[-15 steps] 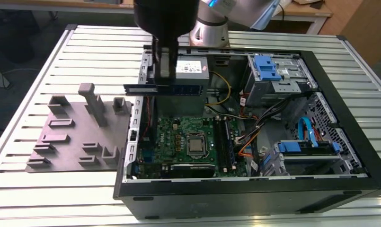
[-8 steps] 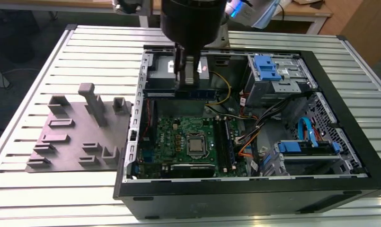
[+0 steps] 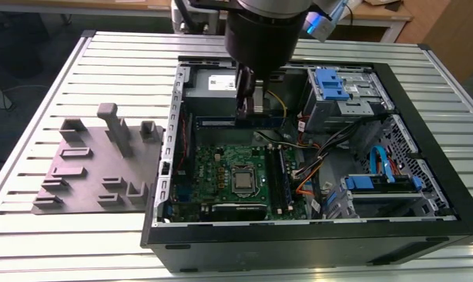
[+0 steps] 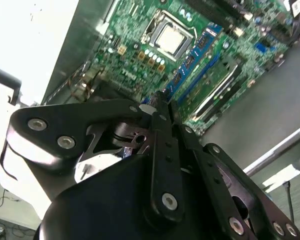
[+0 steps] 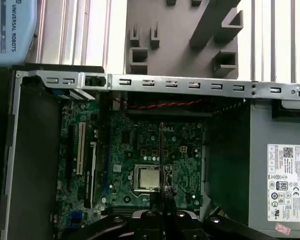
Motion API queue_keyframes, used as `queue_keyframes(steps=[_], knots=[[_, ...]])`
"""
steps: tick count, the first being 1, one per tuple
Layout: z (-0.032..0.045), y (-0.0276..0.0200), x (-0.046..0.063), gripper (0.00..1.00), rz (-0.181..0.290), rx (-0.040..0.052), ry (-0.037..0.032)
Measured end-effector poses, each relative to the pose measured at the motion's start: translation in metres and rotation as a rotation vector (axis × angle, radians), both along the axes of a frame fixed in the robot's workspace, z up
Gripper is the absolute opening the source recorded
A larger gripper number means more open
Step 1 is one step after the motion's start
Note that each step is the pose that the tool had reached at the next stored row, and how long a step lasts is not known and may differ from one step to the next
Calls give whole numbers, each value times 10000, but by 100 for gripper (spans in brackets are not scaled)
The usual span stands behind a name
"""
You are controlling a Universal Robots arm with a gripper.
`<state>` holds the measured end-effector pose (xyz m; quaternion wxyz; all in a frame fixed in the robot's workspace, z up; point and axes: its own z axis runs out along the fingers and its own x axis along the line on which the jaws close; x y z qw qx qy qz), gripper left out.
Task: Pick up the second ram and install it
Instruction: 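Pick up the second ram and move it above second insertion slot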
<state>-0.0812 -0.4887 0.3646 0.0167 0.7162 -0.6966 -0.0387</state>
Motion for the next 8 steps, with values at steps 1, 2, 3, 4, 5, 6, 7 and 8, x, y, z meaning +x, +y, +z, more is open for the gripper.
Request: queue_keyframes(steps=[1,2,3,4,5,6,7,8], knots=[[-18,0,10,14,0,0,1],[-36,0,13,14,0,0,0],[-53,-2,14,14,-2,-2,2],[-72,-4,16,14,-1,-2,1],[-90,-7,18,14,0,-1,1],[-107,-9,20,14,0,-2,1],[-125,-10,21,14,-1,-2,2],[-144,-12,23,14,-1,-1,1]])
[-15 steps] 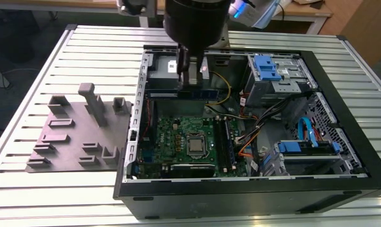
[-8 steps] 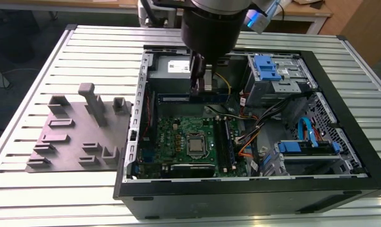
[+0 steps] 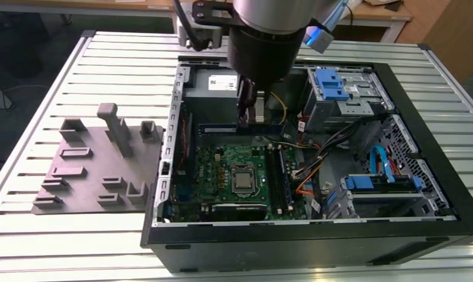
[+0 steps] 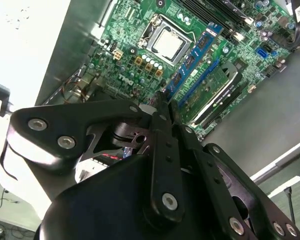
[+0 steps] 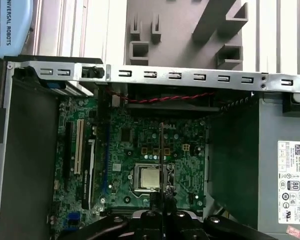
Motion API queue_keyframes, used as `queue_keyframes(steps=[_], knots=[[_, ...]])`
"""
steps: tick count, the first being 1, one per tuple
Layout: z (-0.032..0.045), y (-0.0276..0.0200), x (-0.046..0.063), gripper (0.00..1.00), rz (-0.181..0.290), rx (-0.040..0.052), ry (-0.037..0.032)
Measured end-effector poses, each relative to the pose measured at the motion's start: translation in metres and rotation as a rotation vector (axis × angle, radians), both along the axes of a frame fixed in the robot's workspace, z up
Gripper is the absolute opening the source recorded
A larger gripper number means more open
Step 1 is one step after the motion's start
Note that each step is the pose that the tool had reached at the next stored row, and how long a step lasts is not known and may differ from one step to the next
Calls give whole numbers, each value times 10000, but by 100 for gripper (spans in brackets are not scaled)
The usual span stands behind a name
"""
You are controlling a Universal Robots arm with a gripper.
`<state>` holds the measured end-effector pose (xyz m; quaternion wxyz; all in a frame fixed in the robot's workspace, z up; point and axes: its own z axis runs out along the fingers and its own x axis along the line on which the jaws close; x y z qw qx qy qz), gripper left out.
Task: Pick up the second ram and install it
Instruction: 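Pick up the second ram and move it above second insertion slot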
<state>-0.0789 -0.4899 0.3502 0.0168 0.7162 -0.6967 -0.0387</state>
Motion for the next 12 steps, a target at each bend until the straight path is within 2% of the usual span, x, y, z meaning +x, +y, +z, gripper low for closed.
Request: queue_keyframes(steps=[12], knots=[[-218,-9,17,14,0,0,0]])
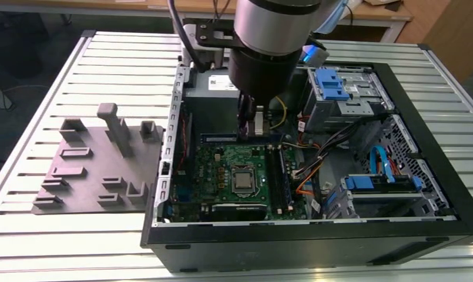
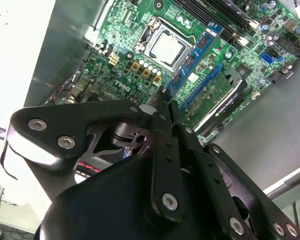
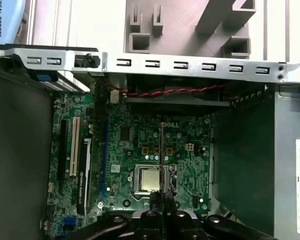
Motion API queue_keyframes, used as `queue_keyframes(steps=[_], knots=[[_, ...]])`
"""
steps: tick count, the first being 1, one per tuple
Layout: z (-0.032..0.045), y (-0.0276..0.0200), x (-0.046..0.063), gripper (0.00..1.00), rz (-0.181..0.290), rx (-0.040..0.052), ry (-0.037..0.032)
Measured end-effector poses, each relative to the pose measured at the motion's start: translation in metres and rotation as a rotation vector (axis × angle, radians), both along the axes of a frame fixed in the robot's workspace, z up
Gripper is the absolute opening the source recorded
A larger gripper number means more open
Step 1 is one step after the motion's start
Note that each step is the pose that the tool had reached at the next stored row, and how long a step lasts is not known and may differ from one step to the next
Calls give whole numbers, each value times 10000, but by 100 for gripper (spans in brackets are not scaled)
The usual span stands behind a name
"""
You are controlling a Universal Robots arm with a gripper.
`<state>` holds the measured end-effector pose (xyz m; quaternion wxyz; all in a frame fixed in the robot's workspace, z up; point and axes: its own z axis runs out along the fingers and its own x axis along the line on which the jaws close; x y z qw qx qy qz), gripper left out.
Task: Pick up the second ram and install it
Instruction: 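Pick up the second ram and move it above second insertion slot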
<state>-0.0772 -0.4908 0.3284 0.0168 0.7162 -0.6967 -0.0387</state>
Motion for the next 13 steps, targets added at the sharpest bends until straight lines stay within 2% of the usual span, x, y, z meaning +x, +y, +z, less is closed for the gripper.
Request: queue_keyframes(steps=[13], knots=[[-237,-2,21,14,1,0,2]])
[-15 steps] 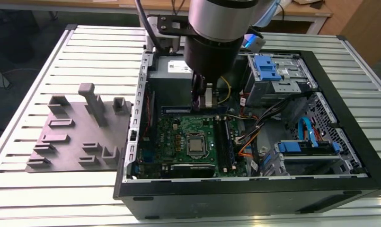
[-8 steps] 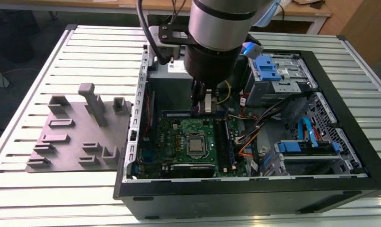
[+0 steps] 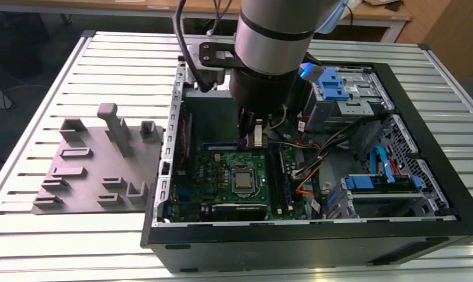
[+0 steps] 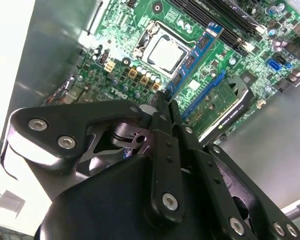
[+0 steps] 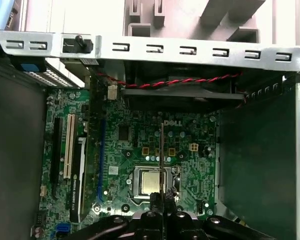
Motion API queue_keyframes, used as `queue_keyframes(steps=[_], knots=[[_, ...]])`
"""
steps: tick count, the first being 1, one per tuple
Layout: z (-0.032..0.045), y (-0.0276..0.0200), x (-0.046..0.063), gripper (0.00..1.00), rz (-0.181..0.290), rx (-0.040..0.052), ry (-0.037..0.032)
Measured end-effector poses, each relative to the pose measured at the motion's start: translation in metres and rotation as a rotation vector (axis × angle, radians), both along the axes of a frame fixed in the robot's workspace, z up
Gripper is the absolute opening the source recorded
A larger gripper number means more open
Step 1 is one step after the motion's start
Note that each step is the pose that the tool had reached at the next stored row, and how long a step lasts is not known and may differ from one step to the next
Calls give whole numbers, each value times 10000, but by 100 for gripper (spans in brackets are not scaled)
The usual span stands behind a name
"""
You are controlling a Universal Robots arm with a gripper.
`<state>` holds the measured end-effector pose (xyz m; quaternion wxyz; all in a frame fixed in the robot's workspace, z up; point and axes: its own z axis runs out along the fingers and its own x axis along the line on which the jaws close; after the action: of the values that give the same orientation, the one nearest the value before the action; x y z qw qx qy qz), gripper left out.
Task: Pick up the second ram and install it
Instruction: 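Pick up the second ram and move it above second insertion slot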
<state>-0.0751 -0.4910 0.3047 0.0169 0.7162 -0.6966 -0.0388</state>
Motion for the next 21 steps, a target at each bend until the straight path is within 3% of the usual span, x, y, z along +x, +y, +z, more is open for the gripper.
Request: queue_keyframes(steps=[2,6,8,14,16,21], knots=[[-32,-12,3,14,0,-2,1],[-92,-124,5,14,0,-1,4],[-128,-157,44,14,-1,3,7],[-218,-173,260,14,0,1,16],[-247,-181,271,14,0,0,17],[-311,-259,271,14,0,0,17]])
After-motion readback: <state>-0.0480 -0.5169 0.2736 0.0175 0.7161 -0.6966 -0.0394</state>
